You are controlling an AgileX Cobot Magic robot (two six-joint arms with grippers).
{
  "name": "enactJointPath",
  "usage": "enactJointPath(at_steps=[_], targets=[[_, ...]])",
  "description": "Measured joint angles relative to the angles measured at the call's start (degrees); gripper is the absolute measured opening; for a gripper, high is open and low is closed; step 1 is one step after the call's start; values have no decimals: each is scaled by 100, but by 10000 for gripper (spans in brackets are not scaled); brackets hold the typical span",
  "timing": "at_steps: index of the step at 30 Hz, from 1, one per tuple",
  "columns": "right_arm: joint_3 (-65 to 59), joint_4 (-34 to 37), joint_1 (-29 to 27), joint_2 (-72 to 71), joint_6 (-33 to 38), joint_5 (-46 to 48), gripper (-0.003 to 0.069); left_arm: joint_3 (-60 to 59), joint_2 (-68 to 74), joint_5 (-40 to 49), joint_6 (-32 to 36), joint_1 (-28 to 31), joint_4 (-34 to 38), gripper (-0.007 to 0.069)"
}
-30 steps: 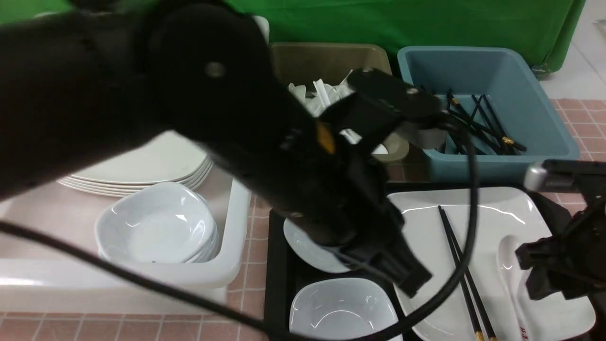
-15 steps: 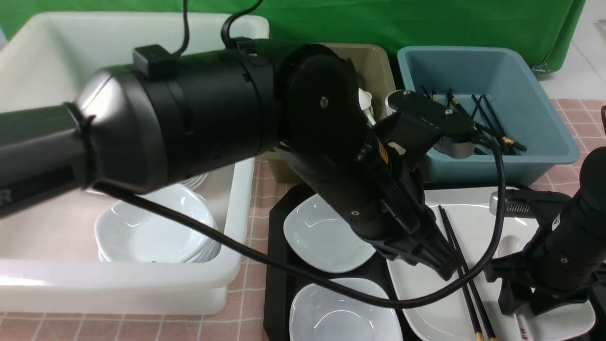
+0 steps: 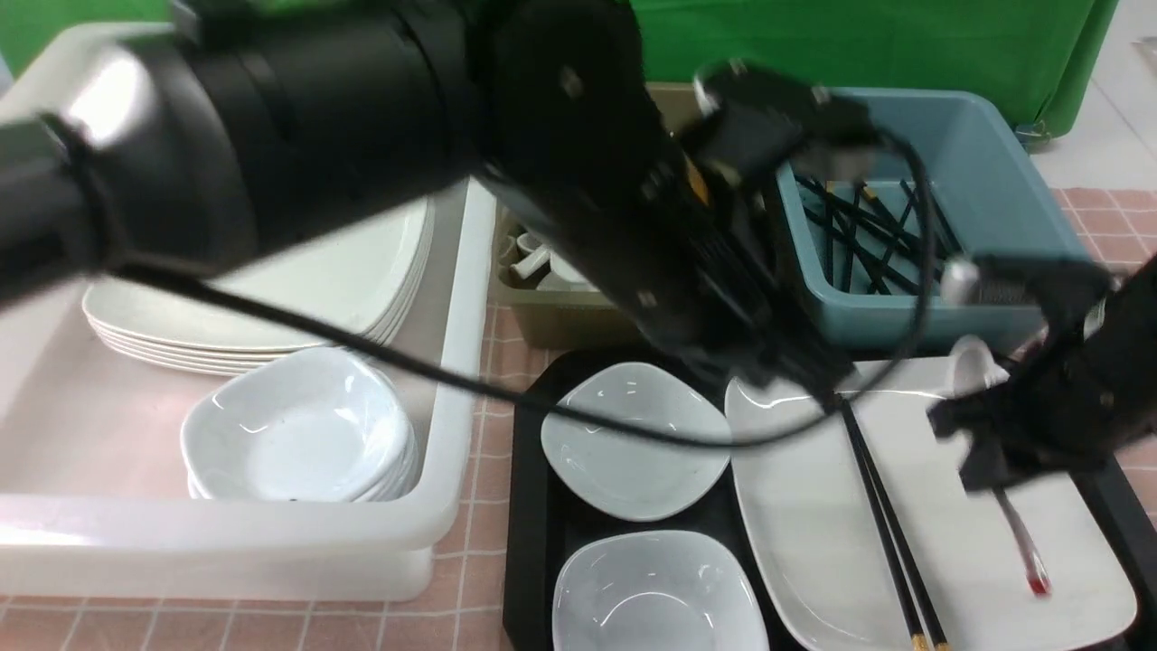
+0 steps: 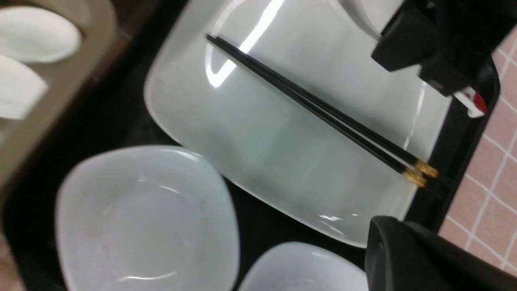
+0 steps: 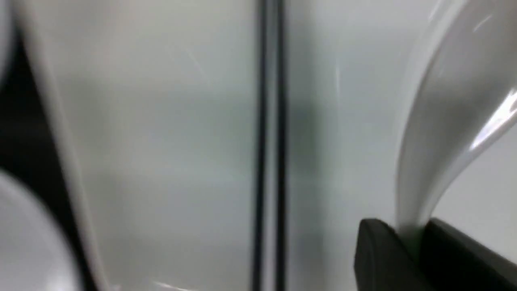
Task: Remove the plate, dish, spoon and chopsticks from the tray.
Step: Use the right arm to grab a soup spoon from the plate, then use the right arm to put the soup spoon into the small storage box in the middle
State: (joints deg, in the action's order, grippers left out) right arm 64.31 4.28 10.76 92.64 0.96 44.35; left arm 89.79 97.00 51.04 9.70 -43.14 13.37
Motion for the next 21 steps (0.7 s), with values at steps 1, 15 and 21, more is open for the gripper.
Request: enactJointPath(at_steps=[1,15,21], targets=[[359,360,72,-46,238,23,151,125,-109,0,-39,201,-114,-3],[5288,2119,721,3097,873,16,155,302,-474,128,-80,1743,-426,-3],[6369,2098,733,4060,377,22,358,302,-474,569,-75,1748,-187,-3]])
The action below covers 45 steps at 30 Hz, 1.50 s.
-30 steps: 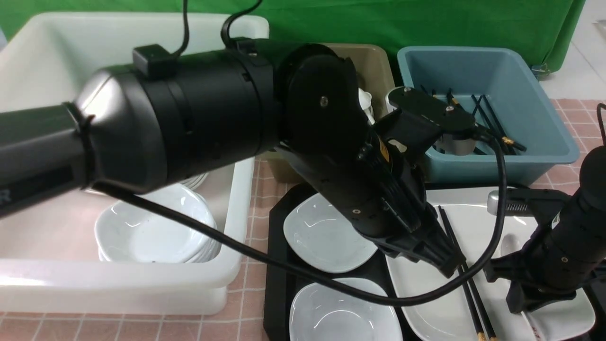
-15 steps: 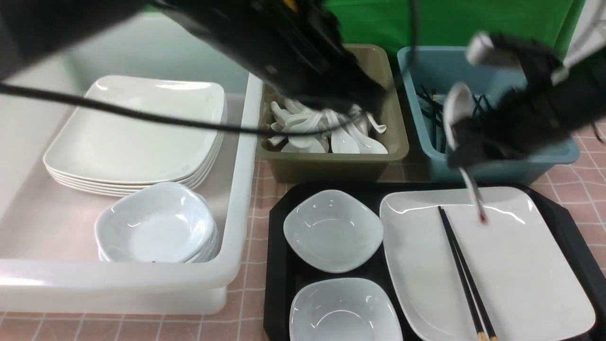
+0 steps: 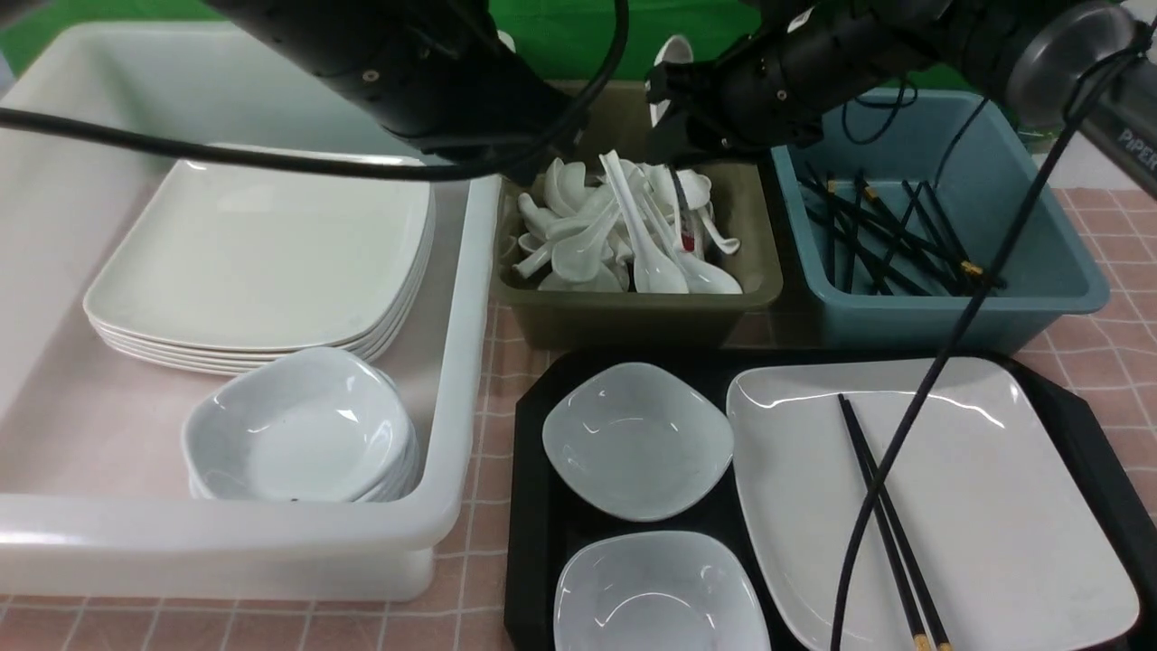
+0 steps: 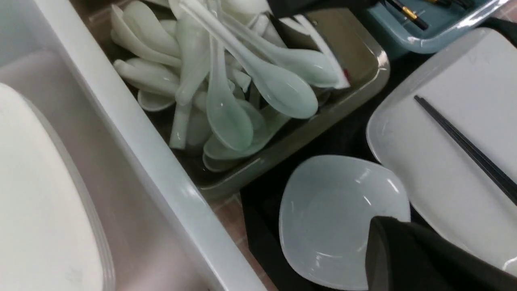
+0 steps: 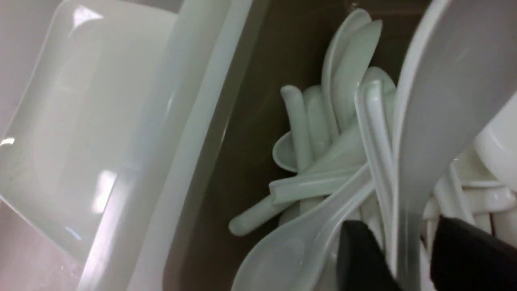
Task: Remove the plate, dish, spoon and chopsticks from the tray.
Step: Use the right arm to put the soup spoon into the small storage box in the middle, then use the right arm to grab a pair of chopsticks from the plate
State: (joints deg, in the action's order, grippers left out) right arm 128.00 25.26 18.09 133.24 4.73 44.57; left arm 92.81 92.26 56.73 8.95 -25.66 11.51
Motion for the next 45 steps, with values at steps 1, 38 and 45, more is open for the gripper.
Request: enactJointPath(at_steps=[1,38,45], targets=[[91,-28,0,45,-17,182,400,0,0,91,44,0,116,-3],[-6720,-2052,-115,-3075,-473,-416,533,-1777,-5,-1193,531,-2431,331,-3],[-6678,-2064,-14,-2817,-555,-574,356,-1777,-5,-1248,531,-2431,331,-3]])
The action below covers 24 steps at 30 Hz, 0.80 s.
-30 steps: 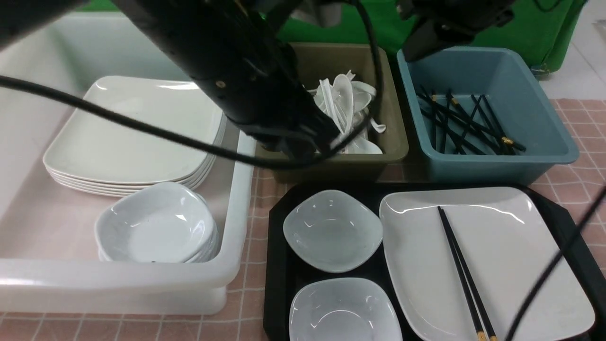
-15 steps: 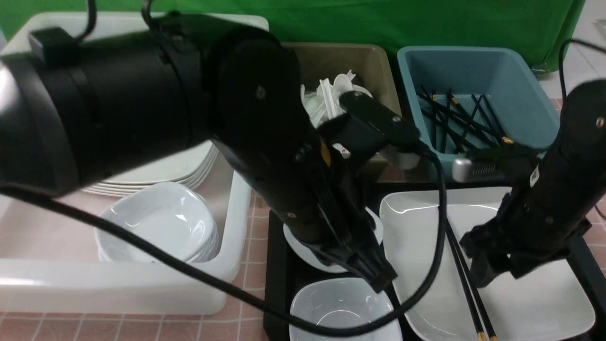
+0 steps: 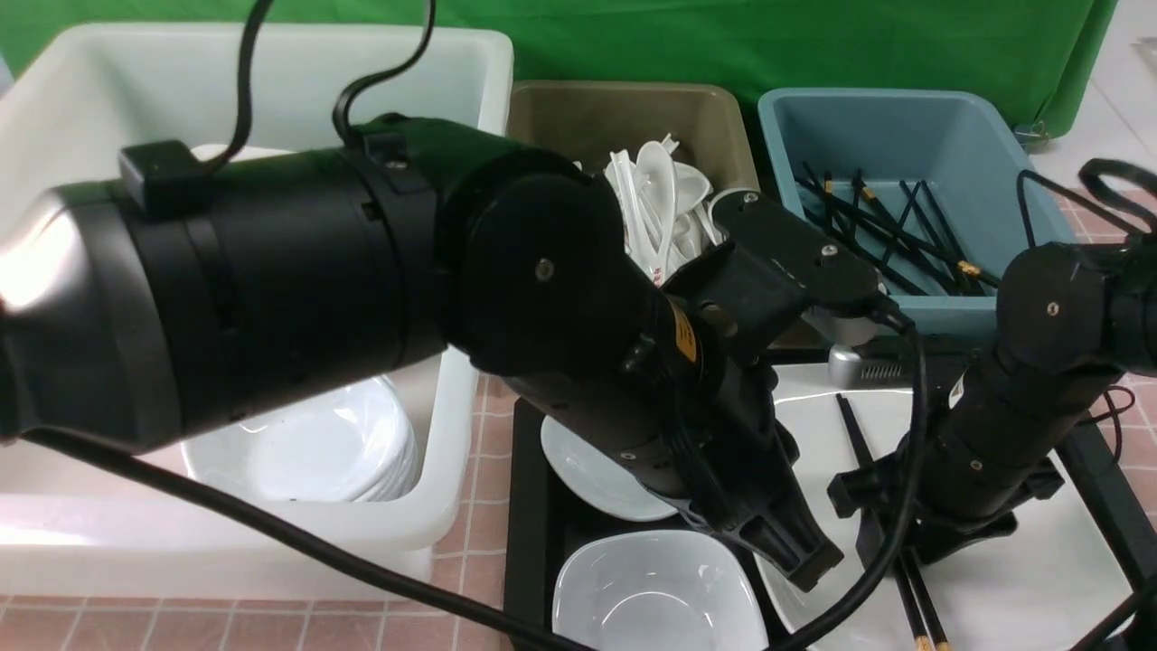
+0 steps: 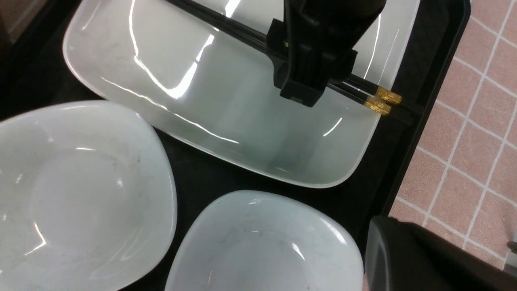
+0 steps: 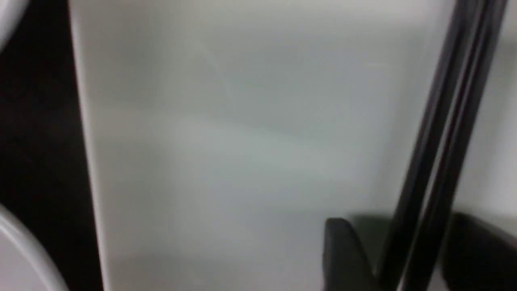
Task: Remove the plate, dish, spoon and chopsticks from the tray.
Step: Use the right arm to grab a pair of chopsticks from the plate, then use the right arm to put the chopsticks into the small storage box on the right
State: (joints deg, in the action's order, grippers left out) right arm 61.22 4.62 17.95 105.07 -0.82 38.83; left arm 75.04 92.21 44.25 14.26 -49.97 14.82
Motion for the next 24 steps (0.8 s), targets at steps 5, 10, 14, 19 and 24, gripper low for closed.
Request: enactJointPath(at_steps=[5,10,14,19,24], targets=[[0,55,59,-22,160,158,163,0,0,12,-25,0,0,-3],[148,74,59,-548,433,939,167,0,0,-92,-78,0,-6,-3],[441,75,-21,-1329,661,969,167,19,0,-576,-240,0,-131,-3],[1341,86,-657,-1607,949,372,167,444,0,-1166,-499,101,-690,-3],[2213,86,-1144,-1121,1015,-484,167,821,0,-1817,-553,490,-795,-3]])
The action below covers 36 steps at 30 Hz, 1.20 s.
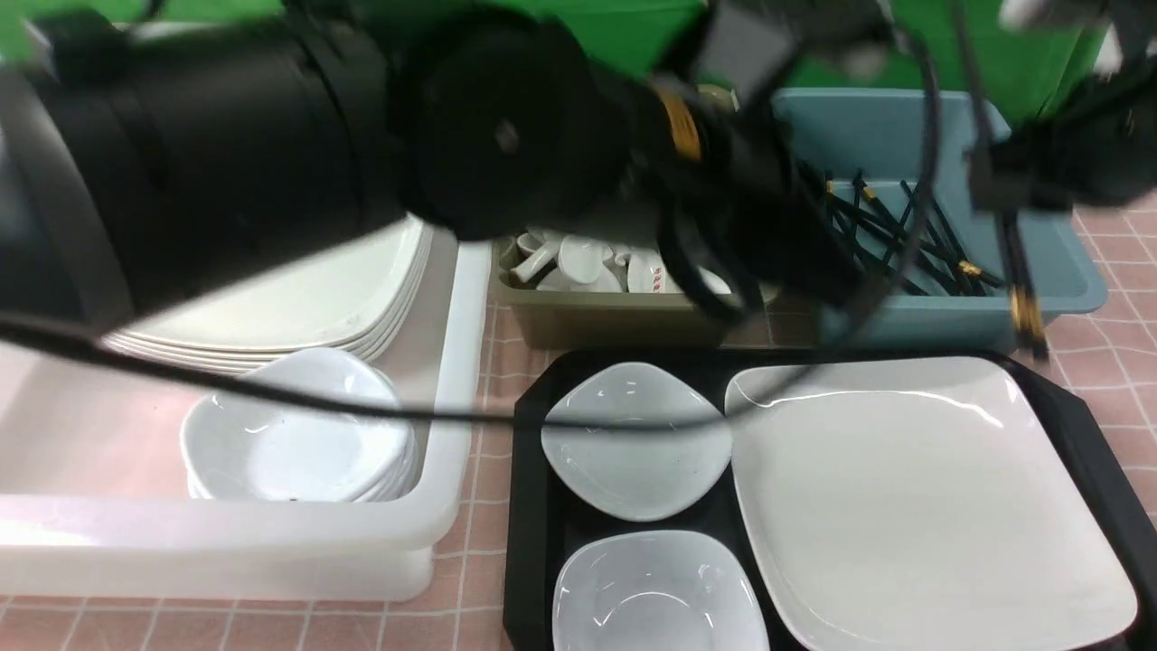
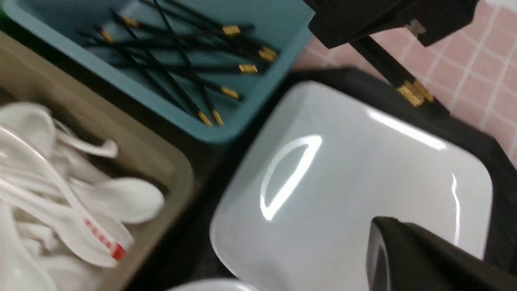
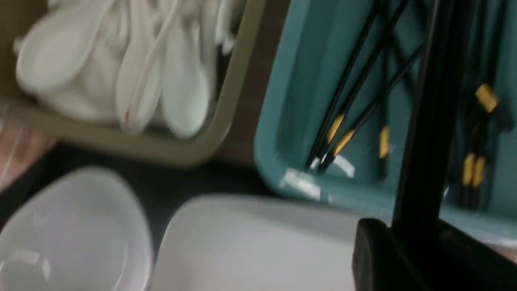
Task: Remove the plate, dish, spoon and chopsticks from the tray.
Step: Use the right arm to put the chopsticks into the small storage box on the right, then use the left arm to grab a small plate from the dinner plate
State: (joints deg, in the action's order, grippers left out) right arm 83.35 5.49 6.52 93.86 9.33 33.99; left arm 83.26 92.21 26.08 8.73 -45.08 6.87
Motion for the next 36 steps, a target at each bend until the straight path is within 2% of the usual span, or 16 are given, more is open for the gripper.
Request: enactJointPath(at_steps=[2,5,8,13,15,19,21,22,24,27,29,31,35,36], targets=[[488,0,-188,512,4,-759,167,53,0,-652,-1,297,-15,-3],[863,0,-242,1076,-1,-1353,167,53,0,-992,-19,569,-27,-3],[1176,0,-241,1711,-1,-1816,167,53,0,-964,-19,811,-33,-3],[1338,1,-241,2433,-63,-2230,171,53,0,-405,-19,1019,-56,-3],[1338,1,-241,2661,-223,-2354,218,53,0,-95,-19,1038,-124,-3],[1338,5,-241,2774,-419,-2140,378,58,0,398,-19,1038,-182,-3],[1338,-28,-241,2719,-419,-1947,398,57,0,642,-19,1038,-183,-3],[1338,-166,-241,2554,-391,-1454,395,59,0,988,-23,1038,-183,-3],[1338,-331,-241,2191,-313,-589,326,64,0,1701,-23,1038,-188,-3],[1338,-405,-241,1390,-25,731,114,64,51,2965,-23,1038,-53,-3],[1340,-330,-241,925,184,1434,48,64,119,3414,38,1038,222,-3],[1339,-60,-241,374,475,2132,30,64,248,3778,218,1038,537,-3],[1058,675,-241,-450,1055,2794,30,64,491,3896,633,974,746,-3],[750,1053,-241,-859,1332,2947,30,64,619,3892,827,923,752,-1]])
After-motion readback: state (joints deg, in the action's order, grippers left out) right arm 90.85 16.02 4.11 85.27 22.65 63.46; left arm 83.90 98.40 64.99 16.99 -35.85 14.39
